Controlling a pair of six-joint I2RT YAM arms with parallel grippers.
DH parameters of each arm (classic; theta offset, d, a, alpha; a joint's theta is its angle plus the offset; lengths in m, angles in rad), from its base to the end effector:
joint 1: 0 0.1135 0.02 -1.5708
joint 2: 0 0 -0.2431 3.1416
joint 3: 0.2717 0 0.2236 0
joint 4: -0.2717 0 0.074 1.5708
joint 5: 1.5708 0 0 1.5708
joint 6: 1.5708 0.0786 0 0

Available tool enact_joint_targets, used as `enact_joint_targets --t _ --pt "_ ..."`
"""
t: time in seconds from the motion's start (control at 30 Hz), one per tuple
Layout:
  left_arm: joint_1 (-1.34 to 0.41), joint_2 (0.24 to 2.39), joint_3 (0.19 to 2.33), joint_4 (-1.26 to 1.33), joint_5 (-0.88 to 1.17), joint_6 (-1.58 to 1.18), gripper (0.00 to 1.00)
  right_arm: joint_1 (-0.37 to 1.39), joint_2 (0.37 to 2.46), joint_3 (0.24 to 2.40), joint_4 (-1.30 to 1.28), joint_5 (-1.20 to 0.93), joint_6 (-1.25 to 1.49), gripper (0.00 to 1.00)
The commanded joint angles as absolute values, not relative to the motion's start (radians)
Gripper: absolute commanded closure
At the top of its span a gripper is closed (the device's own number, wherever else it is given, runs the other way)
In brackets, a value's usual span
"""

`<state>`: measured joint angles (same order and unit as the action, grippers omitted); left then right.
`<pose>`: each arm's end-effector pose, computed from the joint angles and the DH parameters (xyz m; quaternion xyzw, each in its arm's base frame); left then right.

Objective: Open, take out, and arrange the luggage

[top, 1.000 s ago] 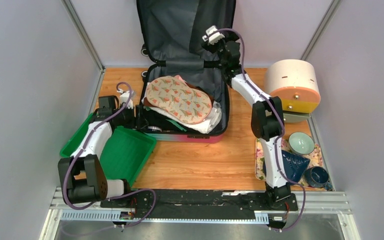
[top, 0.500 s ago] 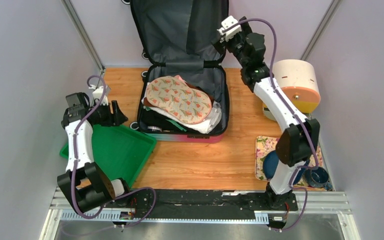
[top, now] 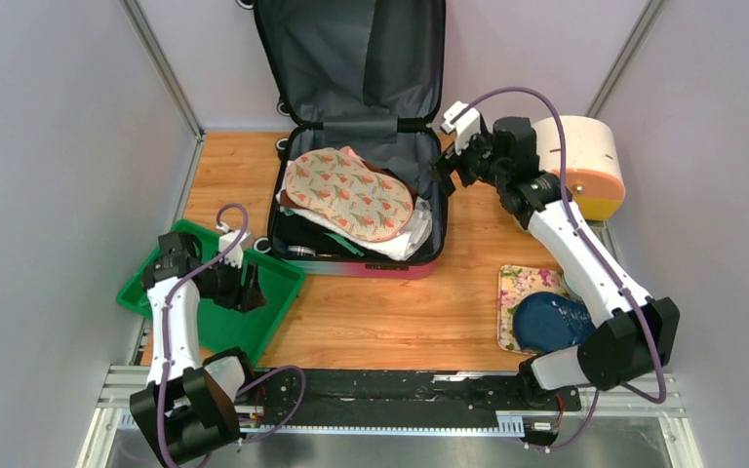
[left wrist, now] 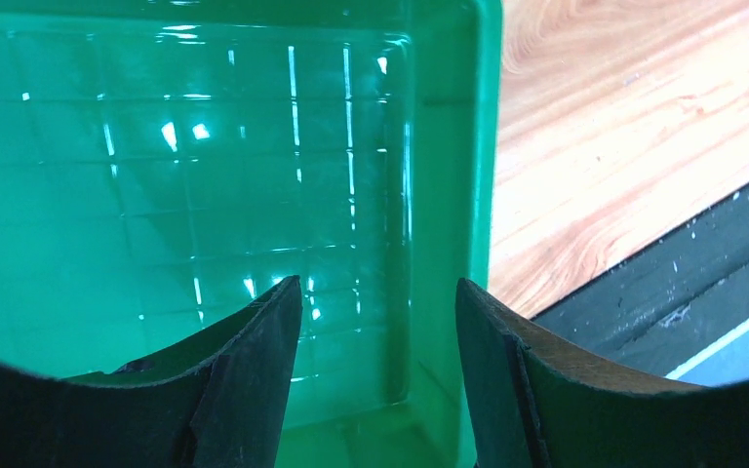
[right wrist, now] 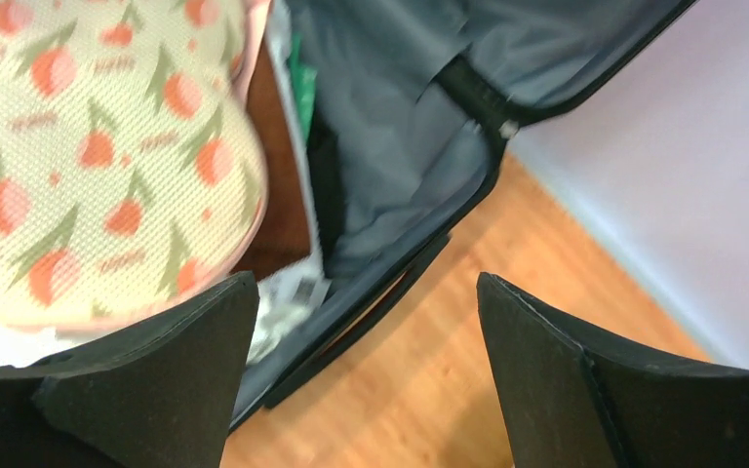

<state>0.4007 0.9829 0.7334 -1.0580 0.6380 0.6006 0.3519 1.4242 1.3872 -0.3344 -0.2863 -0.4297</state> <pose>0.1512 0.0132 0.1883 0.1349 0.9325 -0.2129 0.2586 0.3126 0.1384 0.3518 -0.3857 0.7248 0.0960 0.5628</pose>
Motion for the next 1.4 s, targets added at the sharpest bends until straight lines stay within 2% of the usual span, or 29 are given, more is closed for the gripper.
enact_joint_targets --t 0.0,0.17,0.3,0.5,0.97,1.07,1.17,1.2,1.3,1.37 --pt "0.365 0.947 0.723 -1.082 0.637 0.666 0.32 0.353 1.304 1.310 -0.431 -0.318 -0.399 0.12" --pt "0.367 1.059 0.774 -1.109 0.597 0.698 0.32 0.354 1.253 1.250 -0.454 -0.316 -0.399 0.13" --pt "0.357 1.114 0.828 -1.143 0.627 0.554 0.34 0.354 1.230 1.227 -0.459 -0.313 -0.394 0.14" --pt "0.144 1.019 0.795 -1.046 0.502 0.420 0.30 0.354 1.238 1.223 -0.465 -0.304 -0.405 0.15" --pt "-0.178 1.221 0.644 -0.816 0.344 0.416 0.30 0.353 1.266 1.233 -0.463 -0.295 -0.416 0.16" --pt "-0.189 1.247 0.637 -0.805 0.315 0.454 0.48 0.354 1.266 1.230 -0.457 -0.287 -0.416 0.16" --pt "-0.192 1.221 0.699 -0.862 0.287 0.520 0.75 0.354 1.264 1.226 -0.454 -0.282 -0.419 0.17" --pt "-0.190 1.210 0.721 -0.909 0.279 0.538 0.89 0.356 1.264 1.223 -0.451 -0.284 -0.417 0.17" --pt "-0.190 1.172 0.794 -1.013 0.250 0.642 1.00 0.354 1.269 1.219 -0.445 -0.293 -0.403 0.17" --pt "-0.190 1.137 0.828 -1.069 0.224 0.744 1.00 0.354 1.279 1.223 -0.443 -0.304 -0.393 0.17"
